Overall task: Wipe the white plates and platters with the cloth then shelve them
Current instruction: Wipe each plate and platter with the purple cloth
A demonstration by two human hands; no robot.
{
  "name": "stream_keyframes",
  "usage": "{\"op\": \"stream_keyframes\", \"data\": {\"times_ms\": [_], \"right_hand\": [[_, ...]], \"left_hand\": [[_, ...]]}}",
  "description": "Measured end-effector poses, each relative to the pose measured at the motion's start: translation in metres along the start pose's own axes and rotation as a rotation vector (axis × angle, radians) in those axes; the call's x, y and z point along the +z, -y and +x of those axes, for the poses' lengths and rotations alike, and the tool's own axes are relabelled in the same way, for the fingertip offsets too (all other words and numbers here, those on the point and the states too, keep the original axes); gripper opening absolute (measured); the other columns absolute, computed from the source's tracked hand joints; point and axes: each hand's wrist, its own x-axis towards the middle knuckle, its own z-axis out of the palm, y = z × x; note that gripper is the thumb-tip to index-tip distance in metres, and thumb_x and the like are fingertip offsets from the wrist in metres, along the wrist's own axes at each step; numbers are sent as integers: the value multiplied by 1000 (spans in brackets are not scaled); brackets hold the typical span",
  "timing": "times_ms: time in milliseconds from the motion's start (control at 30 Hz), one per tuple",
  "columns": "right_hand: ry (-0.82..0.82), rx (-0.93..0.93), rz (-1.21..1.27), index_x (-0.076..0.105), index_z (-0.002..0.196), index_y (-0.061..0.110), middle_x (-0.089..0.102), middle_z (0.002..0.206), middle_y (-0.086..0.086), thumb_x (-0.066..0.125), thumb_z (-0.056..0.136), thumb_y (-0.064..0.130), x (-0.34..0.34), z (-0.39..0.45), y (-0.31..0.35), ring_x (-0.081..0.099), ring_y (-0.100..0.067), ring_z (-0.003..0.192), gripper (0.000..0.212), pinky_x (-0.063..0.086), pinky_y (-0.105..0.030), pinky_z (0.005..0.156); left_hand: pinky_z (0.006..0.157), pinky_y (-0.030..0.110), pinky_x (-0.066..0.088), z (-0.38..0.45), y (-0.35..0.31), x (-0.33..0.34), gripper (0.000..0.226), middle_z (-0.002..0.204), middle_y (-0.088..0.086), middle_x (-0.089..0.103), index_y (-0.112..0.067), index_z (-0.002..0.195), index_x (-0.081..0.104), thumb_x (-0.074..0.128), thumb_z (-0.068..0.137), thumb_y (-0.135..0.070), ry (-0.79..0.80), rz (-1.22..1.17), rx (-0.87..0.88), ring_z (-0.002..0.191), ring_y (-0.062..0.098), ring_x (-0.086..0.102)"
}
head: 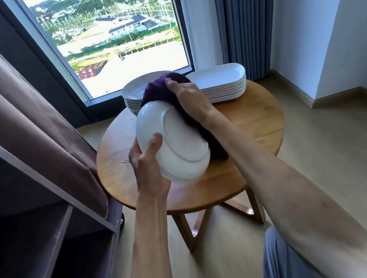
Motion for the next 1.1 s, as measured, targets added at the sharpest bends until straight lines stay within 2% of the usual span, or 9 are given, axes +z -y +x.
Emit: {"op": "stream_keyframes", "data": {"times_ms": [233,333,400,500,567,633,733,933,1100], "right_hand": [[-157,114,381,68,120,19,69,126,-4,36,107,43,14,-21,-51,61,-20,123,42,39,-43,116],[-263,107,516,57,131,23,62,135,-2,33,97,54,42,-51,-57,55,-17,129,52,37,-42,117],[-292,67,497,53,131,28,59,134,8,32,95,58,54,-72,-60,52,-5,125,51,36,-29,114],[-245,-33,459,58,104,31,60,104,33,33,101,51,63,-97,-61,52,18,100,32,35,-4,85],[-259,-150,385,56,90,14,62,89,15,36,102,46,62,-104,-56,57,0,87,39,41,-18,75],[-263,-280,261,59,87,5,60,81,1,37,99,45,60,-102,-48,57,-16,81,47,46,-41,79],[-241,-371,52,60,93,2,62,87,-10,34,98,45,58,-92,-39,58,-30,86,51,47,-55,81],[-224,-379,56,59,96,12,59,83,5,41,101,38,52,-67,-14,59,-17,79,32,50,-40,73],[-257,-231,89,49,81,24,54,75,12,40,105,37,42,-45,-20,51,-2,70,28,36,-29,68]], "left_hand": [[97,58,52,15,-22,5,50,116,18,64,-1,132,59,64,84,-12,-135,-125,84,105,35,62],[89,50,56,26,-31,27,38,104,8,71,-9,117,68,69,79,-11,-252,-99,145,96,26,67],[78,38,59,32,-28,36,24,90,-5,76,-18,107,71,70,84,-8,-300,-56,184,85,15,71],[72,29,57,43,-21,43,14,83,-11,76,-19,102,71,67,95,-8,-343,-14,190,80,10,71],[72,28,56,44,-17,46,10,80,-12,74,-21,98,70,64,100,-14,-358,32,193,81,11,70],[67,23,54,41,-12,45,14,72,-16,70,-21,92,67,59,104,-20,-333,102,189,73,5,67],[61,20,51,36,-12,40,24,64,-17,64,-22,84,61,54,107,-25,-257,158,172,65,0,61],[78,25,56,28,-25,39,16,94,-5,74,-20,105,69,55,100,-27,-142,198,244,94,16,70],[75,33,59,18,-32,25,14,92,-7,76,-23,104,70,61,95,-27,-194,217,271,89,15,71]]}}
